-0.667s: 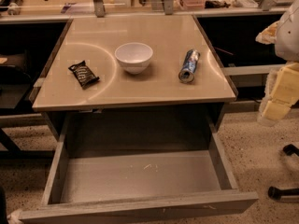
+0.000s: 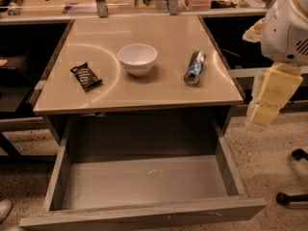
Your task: Place rxbar chocolate into top drawer
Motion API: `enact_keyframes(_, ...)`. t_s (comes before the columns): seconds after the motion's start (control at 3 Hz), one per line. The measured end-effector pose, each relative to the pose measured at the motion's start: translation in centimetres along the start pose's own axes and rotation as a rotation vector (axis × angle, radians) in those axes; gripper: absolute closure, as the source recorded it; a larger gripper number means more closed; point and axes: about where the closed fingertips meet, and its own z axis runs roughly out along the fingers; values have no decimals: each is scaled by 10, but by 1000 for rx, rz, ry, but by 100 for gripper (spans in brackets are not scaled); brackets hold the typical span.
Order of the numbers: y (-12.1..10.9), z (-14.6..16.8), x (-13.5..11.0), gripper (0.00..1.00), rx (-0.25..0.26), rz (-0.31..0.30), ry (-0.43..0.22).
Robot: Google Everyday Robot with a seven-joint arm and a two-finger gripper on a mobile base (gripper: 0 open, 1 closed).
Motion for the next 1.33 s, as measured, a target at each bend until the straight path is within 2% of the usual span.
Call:
enact_keyframes(0.33,31,-3,-59,0,-20,-70,-21)
enact_keyframes(0.67,31,-3,-59,0,-20,-70,-21)
enact_keyframes(1.0,30,4,-81,0,-3,-89,-79)
enact_keyframes(1.33,16,23,-133,0,-5,-123,-146)
